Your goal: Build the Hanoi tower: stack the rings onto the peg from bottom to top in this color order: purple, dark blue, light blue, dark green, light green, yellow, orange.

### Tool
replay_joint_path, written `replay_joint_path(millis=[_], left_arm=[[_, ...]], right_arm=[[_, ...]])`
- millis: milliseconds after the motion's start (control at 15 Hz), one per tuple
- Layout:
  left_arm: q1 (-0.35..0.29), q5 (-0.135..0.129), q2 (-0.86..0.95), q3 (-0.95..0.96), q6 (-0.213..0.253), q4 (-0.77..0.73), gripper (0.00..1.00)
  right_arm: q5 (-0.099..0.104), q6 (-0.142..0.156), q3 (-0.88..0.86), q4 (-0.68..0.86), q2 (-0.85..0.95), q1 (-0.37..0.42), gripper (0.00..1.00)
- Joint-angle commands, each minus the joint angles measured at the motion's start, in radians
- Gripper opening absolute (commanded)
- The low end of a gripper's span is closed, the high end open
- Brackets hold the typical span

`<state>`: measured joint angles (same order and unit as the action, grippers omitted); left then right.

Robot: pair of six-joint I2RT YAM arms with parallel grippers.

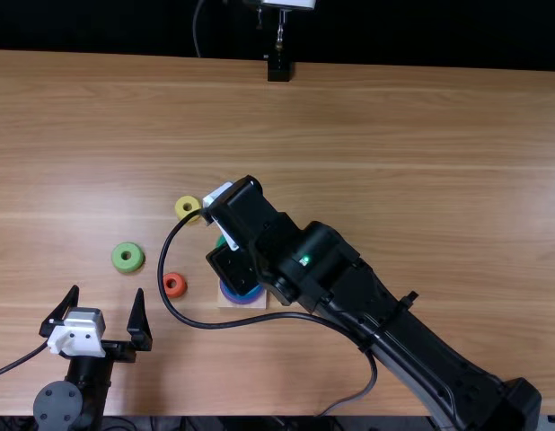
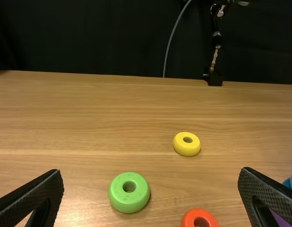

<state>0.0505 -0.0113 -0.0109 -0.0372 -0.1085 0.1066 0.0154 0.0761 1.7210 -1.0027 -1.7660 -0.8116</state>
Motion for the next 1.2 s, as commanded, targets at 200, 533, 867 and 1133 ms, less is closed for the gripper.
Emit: replay_joint_path(millis=[200,533,867,1133], left_arm=[[-0.012,0.0,0.011,0.037,0.007,0.004,1.0],[-0.012,0.0,0.011,0.037,0.007,0.004,1.0],[-0.012,0.0,0.011,0.037,0.007,0.004,1.0],[-0.012,0.0,0.011,0.037,0.007,0.004,1.0]], right_arm=[[0.001,-0.021,-0.017,-0.002,0.028,0.002,0.0],[0.001,-0.023,-0.023,-0.002,0.028,0.006,0.0],[0.001,-0.023,-0.008,0.0,0.03,0.02,0.0],[0.001,-0.023,-0.005,0.0,0.031,0.022,0.0]])
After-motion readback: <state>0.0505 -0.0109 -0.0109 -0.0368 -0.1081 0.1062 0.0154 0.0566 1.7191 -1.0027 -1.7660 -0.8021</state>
